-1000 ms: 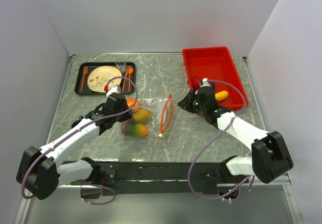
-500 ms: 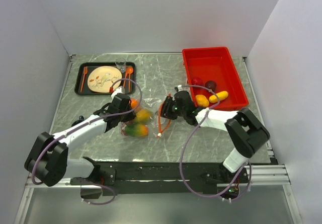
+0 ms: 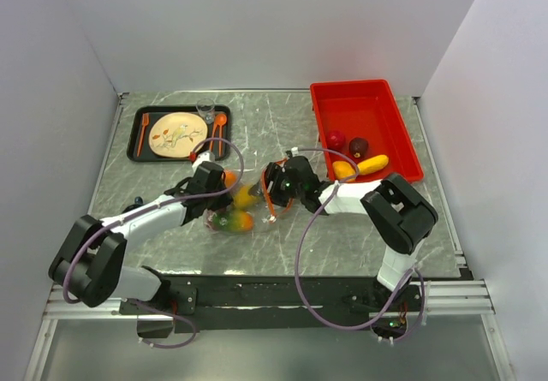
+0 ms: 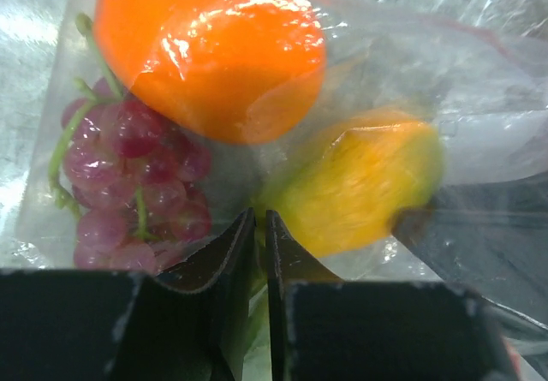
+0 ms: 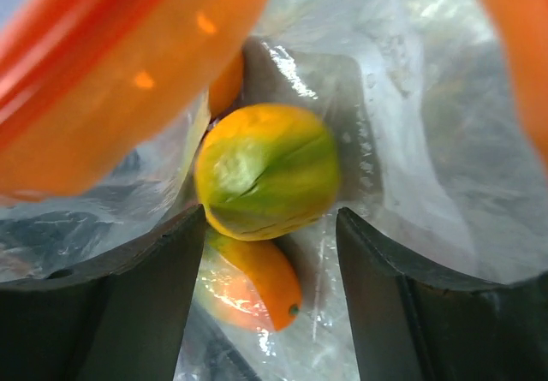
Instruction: Open the zip-top bag and remove the fake food
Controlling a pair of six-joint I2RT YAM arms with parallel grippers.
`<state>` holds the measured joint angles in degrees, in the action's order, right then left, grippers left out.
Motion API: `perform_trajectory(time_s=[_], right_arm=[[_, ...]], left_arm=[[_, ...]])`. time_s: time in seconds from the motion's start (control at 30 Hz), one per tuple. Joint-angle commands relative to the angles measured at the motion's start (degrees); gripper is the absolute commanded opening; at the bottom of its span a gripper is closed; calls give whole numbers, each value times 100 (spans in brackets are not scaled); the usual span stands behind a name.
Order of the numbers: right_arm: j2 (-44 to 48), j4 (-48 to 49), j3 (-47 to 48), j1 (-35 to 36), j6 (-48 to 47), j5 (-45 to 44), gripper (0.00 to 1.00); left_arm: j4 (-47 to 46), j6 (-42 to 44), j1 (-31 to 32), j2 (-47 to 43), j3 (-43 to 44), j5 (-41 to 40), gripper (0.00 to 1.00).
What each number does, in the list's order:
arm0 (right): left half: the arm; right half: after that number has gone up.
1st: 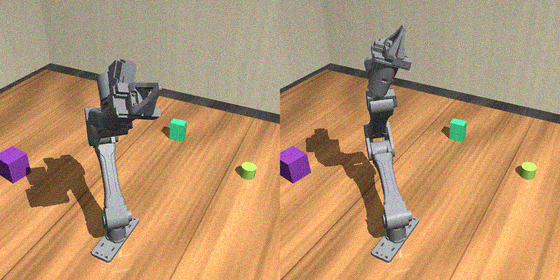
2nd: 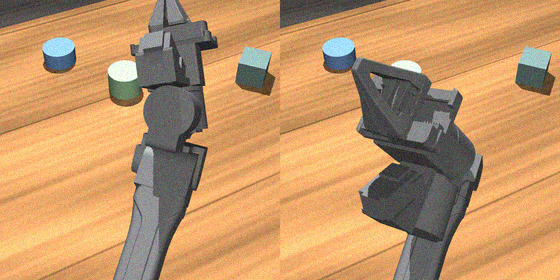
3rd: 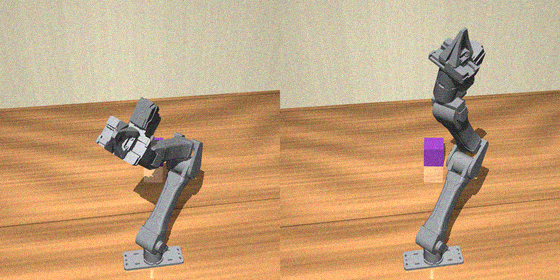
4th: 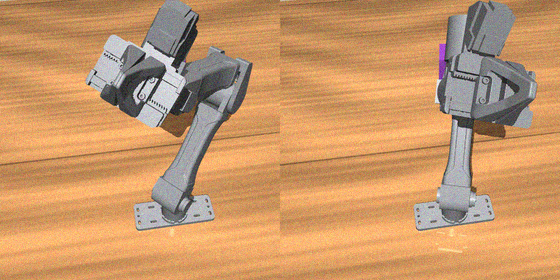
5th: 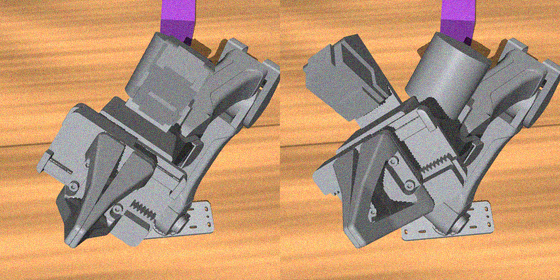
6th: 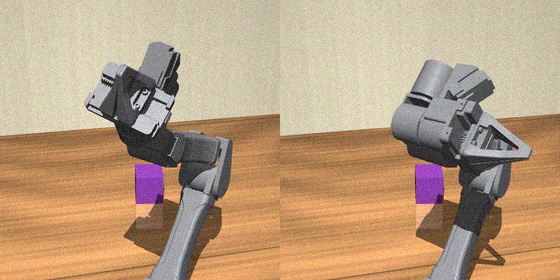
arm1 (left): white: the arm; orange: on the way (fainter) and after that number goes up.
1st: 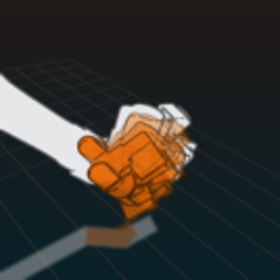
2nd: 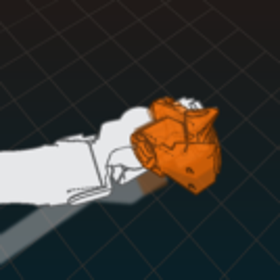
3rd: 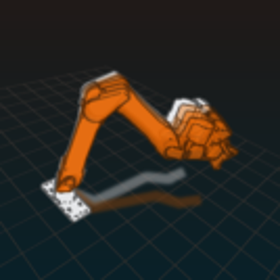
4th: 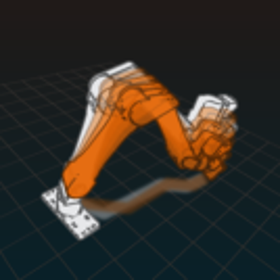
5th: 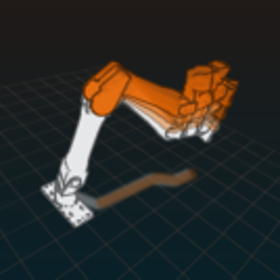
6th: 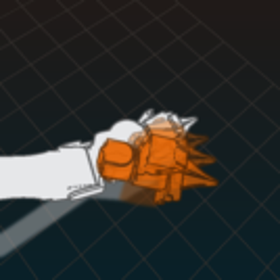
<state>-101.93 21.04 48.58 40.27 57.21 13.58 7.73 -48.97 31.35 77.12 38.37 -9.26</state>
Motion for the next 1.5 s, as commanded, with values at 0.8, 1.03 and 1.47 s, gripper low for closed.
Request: perform_trajectory(time_s=[0.8,1.03,1.47], right_arm=[[-907,-1339,1707,622,-720,-1455,73],[-1014,-1436,1717,649,-790,-1525,61],[-126,-1682,1462,535,-1027,-1921,31]], left_arm=[[-650,168,20,304,21,381,14],[-510,151,20,260,13,197,13],[431,-323,2,268,4,-973,1]])
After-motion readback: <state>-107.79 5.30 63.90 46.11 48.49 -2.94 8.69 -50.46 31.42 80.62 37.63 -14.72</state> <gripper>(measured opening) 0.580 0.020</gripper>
